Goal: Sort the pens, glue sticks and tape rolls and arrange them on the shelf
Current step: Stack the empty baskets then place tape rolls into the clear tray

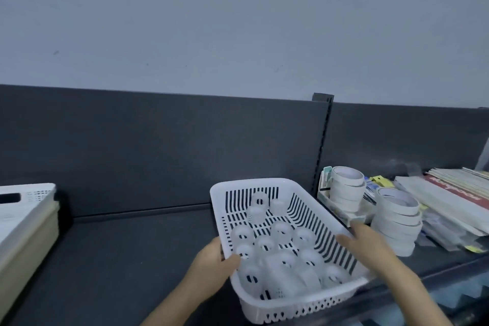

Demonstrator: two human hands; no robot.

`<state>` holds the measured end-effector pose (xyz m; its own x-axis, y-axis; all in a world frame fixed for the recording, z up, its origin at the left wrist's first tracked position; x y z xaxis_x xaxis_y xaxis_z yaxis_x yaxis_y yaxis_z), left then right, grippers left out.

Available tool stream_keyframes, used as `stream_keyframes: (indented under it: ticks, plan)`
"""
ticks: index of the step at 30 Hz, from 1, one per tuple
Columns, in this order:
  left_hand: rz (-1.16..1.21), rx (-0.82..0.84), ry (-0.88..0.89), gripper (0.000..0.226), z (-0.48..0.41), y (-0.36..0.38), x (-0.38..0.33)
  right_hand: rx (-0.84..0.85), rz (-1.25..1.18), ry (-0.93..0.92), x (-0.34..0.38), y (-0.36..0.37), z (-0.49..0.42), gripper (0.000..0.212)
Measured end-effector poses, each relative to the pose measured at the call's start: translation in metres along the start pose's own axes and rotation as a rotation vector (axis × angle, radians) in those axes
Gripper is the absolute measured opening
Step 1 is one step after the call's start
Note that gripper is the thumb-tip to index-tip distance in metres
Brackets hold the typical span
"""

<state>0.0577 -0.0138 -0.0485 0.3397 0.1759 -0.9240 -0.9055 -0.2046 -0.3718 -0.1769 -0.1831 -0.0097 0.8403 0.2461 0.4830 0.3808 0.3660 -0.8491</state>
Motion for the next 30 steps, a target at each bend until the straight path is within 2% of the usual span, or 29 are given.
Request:
stream_keyframes:
  ticks: [5, 11, 14, 19, 22, 25, 30]
  plan:
    - [0.132, -0.161, 0.021, 0.025, 0.026, 0.002, -0.019, 0.090, -0.081, -0.105, -0.003, 0.007, -0.012, 0.006]
    - [0.111, -0.426, 0.044, 0.037, 0.095, -0.017, -0.039, 0.067, -0.271, -0.346, 0.021, 0.002, -0.005, 0.022]
    - [0.098, -0.555, 0.031, 0.039, 0.143, -0.035, -0.042, 0.089, -0.347, -0.481, 0.057, 0.011, 0.016, 0.025]
    - [0.151, -0.743, -0.045, 0.034, 0.239, -0.064, -0.032, 0.247, -0.396, -0.696, 0.139, 0.054, 0.070, 0.025]
    - [0.160, -0.893, -0.097, 0.040, 0.306, -0.081, -0.016, 0.336, -0.375, -0.792, 0.185, 0.090, 0.106, 0.024]
    - [0.219, -1.041, -0.128, 0.036, 0.376, -0.092, 0.002, 0.436, -0.373, -0.876, 0.227, 0.128, 0.151, 0.024]
    - [0.283, -1.214, -0.129, 0.037, 0.493, -0.101, 0.018, 0.586, -0.400, -0.980, 0.289, 0.185, 0.238, 0.027]
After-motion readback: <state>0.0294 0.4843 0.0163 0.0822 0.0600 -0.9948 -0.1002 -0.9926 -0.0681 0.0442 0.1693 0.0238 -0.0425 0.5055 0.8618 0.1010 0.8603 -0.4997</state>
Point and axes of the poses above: each hand's wrist, its own z-axis away from the middle knuckle, its own y-axis out of the palm, x = y × z, the point moved 10 cm from there along -z, towards the middle knuckle, and after that the axes turned 11 degrees about x, right-handed, at the moved point
